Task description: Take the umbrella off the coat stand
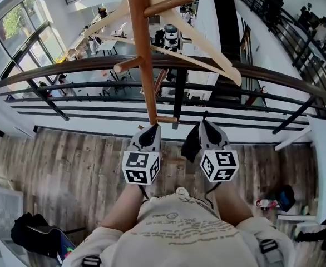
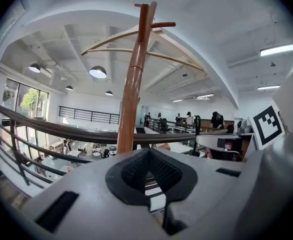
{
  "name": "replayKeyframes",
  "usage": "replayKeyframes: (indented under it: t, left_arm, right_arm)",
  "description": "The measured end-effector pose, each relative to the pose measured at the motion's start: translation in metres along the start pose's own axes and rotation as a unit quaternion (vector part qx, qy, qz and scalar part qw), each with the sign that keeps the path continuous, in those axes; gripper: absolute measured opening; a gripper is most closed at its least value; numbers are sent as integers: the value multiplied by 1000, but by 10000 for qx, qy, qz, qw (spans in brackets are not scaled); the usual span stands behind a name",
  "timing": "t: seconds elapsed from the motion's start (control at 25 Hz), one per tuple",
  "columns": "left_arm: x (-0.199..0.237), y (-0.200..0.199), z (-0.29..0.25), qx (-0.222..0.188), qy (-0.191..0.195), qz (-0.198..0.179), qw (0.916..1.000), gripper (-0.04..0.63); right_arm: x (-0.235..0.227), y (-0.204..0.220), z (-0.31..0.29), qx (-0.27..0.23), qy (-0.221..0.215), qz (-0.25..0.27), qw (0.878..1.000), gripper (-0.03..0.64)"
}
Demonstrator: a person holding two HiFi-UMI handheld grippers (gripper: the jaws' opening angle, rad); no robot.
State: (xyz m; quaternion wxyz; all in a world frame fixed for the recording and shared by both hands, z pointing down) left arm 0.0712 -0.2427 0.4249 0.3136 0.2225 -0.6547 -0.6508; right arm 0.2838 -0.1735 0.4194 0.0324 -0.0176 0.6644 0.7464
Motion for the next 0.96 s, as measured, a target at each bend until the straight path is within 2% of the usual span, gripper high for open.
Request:
replayKeyframes:
  t: [0.24,0.48,0.96]
  left_arm:
    - [-3,1,-5,25,18,3,10000,5]
    - [-5,-3,-7,-17,36,-23,10000,5]
    - [-7,-2,-3,-9,-78,-30,10000,5]
  right_arm:
    - [-20,1,5,20,255,-58,9997,8]
    - [-22,0,6,-167,16,-75,9998,8]
    - [-17,7,2,-36,-243,-124,9996,8]
Point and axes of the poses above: the fingertips, and each gripper's own axes: z backward along the fingers, x to its left, y out of its underside, the point moved 9 cm from there along z, backward along the fingers, and after that the axes turned 14 degrees about -x, right-handed, at the moved point
